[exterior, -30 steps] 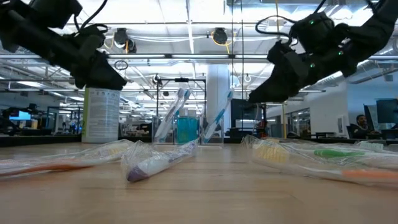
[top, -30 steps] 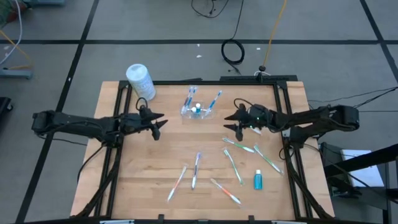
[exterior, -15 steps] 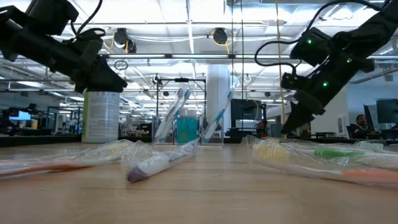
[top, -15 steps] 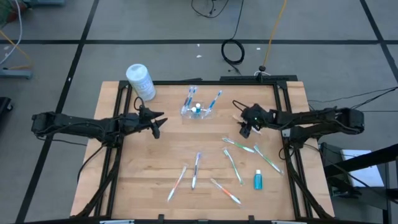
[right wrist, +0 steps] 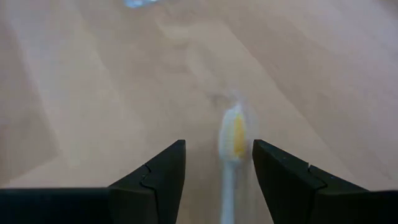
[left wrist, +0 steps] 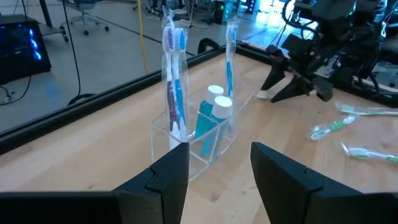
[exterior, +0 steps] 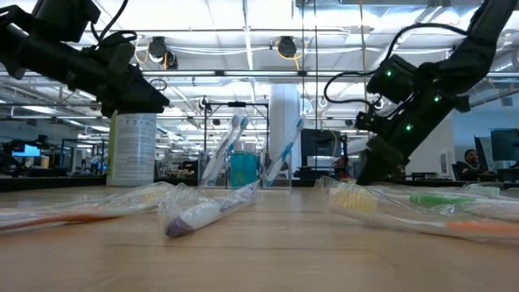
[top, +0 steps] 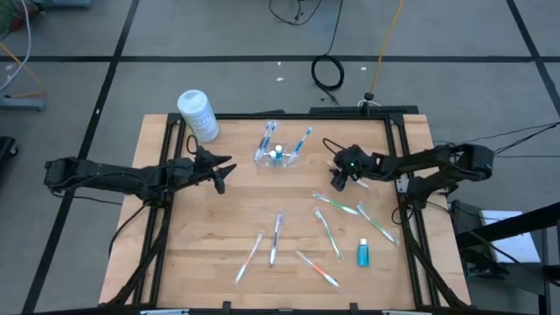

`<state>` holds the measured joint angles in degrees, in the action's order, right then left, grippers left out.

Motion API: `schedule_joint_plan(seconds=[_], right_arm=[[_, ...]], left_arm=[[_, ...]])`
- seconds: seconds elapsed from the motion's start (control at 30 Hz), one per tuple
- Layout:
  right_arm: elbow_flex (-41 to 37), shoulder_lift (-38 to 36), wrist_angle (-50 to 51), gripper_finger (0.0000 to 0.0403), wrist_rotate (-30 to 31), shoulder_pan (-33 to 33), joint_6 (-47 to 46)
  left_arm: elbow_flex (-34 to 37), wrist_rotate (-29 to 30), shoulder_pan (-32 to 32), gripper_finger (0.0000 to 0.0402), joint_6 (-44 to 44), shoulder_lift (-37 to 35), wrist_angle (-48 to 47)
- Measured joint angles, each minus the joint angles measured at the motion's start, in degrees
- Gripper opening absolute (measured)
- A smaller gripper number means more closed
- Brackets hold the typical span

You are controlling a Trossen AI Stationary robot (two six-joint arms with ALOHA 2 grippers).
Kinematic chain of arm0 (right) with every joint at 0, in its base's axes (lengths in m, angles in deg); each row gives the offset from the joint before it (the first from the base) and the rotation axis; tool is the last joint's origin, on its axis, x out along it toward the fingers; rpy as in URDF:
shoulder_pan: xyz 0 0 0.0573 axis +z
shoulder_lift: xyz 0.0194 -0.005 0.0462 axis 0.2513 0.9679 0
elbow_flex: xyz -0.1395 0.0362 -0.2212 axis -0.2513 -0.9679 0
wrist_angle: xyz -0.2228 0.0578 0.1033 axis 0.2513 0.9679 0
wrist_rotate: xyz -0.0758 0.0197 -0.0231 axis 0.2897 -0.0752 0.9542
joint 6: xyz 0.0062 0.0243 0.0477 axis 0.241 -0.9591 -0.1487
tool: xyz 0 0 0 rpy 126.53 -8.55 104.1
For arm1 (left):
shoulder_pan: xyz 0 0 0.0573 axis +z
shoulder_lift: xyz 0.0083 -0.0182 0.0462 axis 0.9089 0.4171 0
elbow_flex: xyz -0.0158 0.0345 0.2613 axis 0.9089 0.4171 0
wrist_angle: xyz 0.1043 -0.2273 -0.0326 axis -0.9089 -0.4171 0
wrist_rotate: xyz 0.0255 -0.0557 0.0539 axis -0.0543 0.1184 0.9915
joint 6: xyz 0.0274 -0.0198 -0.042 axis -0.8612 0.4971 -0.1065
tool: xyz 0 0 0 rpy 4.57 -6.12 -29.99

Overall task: Pick & Place toothbrushing station
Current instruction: Put the top orange toothbrush into the transparent organizer

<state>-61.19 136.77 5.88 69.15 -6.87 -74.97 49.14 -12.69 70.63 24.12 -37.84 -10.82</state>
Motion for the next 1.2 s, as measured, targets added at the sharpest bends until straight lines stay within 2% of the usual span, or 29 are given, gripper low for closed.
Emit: schedule_joint_plan(seconds=[0.23,0.6,0.77,0.87,1.07,1.2], right_arm=[[0.0,3.9,-4.4,0.0169,0.2,-0.4,0.2],[0.0,4.8,-7.0,0.0067,0.1,-0.7,0.2],[0.0,4.8,-12.0,0.0031,0.2,-1.1,-1.7],[0.0,4.8,-19.2,0.0025,-1.3,-1.0,-3.6],[0.0,4.7,-42.0,0.0024,-10.2,0.9,-6.8],[0.4,4.7,-59.5,0.0023,-10.3,3.3,-6.2]], left_arm=[[0.0,0.0,0.0,0.0180,-0.5,0.0,0.0],[0.0,0.1,0.0,0.0179,-0.5,0.0,0.0],[0.0,0.1,0.0,0.0179,-0.5,0.0,0.5],[0.0,0.1,0.0,0.0179,-0.5,0.0,1.1],[0.0,0.1,0.0,0.0179,-0.5,0.0,3.3],[0.0,0.1,0.0,0.0179,-1.0,0.0,3.5]])
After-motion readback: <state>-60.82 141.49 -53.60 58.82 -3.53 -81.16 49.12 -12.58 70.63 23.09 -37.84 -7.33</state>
